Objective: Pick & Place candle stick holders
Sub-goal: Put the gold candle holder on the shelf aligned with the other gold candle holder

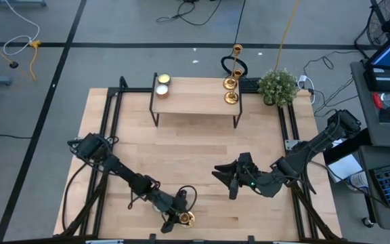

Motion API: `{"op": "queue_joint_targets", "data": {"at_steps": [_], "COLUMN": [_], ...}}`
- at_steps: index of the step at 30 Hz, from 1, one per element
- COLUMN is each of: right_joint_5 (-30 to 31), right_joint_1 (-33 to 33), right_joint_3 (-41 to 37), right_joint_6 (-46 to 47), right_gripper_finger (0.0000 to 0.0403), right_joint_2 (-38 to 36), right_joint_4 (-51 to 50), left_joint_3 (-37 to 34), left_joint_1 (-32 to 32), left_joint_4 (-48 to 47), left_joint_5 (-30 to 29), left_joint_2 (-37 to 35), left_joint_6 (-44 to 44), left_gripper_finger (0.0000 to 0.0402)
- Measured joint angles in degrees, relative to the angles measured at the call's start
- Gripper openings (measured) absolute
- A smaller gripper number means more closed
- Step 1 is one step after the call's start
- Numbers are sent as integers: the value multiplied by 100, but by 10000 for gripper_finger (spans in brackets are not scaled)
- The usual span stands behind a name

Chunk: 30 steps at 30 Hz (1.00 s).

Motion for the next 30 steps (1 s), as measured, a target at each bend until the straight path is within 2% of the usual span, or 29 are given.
{"op": "queue_joint_targets", "data": {"at_steps": [5,6,11,16,20,26,30], "right_joint_5": [1,2,9,17,33,57,66], "right_joint_1": [0,0,0,-2,-25,-170,-364], "right_joint_3": [0,0,0,0,0,0,0], "right_joint_6": [-29,-36,-149,-258,-472,-818,-981], "right_gripper_finger": [144,144,144,144,144,144,144], "right_joint_2": [0,0,0,0,0,0,0], "right_joint_4": [-2,0,0,-4,-3,-2,124], "left_joint_3": [0,2,7,-2,0,0,0], "left_joint_1": [38,60,171,490,893,1626,1983], "left_joint_4": [-189,-260,-1007,-2417,-2985,-3061,-2848], "left_joint_5": [128,153,172,216,121,16,20], "left_joint_2": [-165,-204,-733,-1593,-2427,-3626,-4026], "left_joint_6": [-71,-92,-193,8,217,137,128], "left_gripper_finger": [23,17,20,17,17,17,17]}}
